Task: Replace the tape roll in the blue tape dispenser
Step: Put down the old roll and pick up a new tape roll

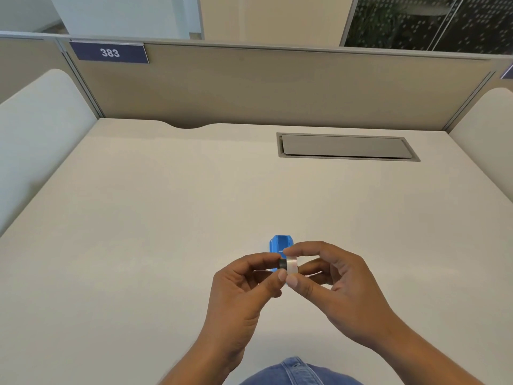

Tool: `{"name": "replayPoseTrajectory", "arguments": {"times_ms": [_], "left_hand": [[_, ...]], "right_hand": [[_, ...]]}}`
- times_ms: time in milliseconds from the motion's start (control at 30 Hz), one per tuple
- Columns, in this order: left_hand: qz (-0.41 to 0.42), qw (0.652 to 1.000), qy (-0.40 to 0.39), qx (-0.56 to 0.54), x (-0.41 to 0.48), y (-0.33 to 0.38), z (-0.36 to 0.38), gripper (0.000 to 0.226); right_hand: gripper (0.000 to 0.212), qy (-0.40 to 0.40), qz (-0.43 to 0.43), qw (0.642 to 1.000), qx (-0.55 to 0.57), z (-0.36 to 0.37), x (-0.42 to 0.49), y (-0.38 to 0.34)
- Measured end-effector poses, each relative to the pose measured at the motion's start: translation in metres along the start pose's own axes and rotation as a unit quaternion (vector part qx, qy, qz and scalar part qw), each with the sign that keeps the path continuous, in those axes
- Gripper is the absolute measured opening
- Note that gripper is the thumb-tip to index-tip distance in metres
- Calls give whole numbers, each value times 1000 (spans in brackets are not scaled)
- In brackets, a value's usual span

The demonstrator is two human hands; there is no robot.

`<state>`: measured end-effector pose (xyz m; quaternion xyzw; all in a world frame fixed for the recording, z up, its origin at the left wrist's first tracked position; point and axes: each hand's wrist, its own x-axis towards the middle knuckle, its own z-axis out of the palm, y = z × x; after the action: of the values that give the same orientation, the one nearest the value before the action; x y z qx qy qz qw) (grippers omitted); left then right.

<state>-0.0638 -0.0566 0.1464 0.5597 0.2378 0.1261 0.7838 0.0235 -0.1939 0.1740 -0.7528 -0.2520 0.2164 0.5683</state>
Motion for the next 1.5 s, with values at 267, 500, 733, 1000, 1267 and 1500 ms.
{"name": "replayPoseTrajectory", "arguments": {"times_ms": [267, 500, 733, 1000, 1267, 1500], "left_hand": [[0, 1000, 14, -28, 0, -1, 0, 29], [2, 1000, 15, -6, 4, -5, -1, 28], [1, 999, -29, 27, 6, -4, -5, 14], [68, 973, 1, 219, 27, -16, -12, 20], [88, 940, -6, 331, 66, -25, -9, 13], [98, 900, 4, 425, 107, -43, -3, 11]], "right_hand": [[48, 14, 47, 998, 38, -3, 0, 7], [18, 48, 47, 997, -27, -3, 0, 11], [16, 65, 46, 996, -44, -5, 7, 17], [15, 39, 49, 996, -62, -7, 14, 29], [16, 46, 57, 992, -107, -10, 44, 56], [12, 61, 37, 987, -145, -13, 79, 90]]}}
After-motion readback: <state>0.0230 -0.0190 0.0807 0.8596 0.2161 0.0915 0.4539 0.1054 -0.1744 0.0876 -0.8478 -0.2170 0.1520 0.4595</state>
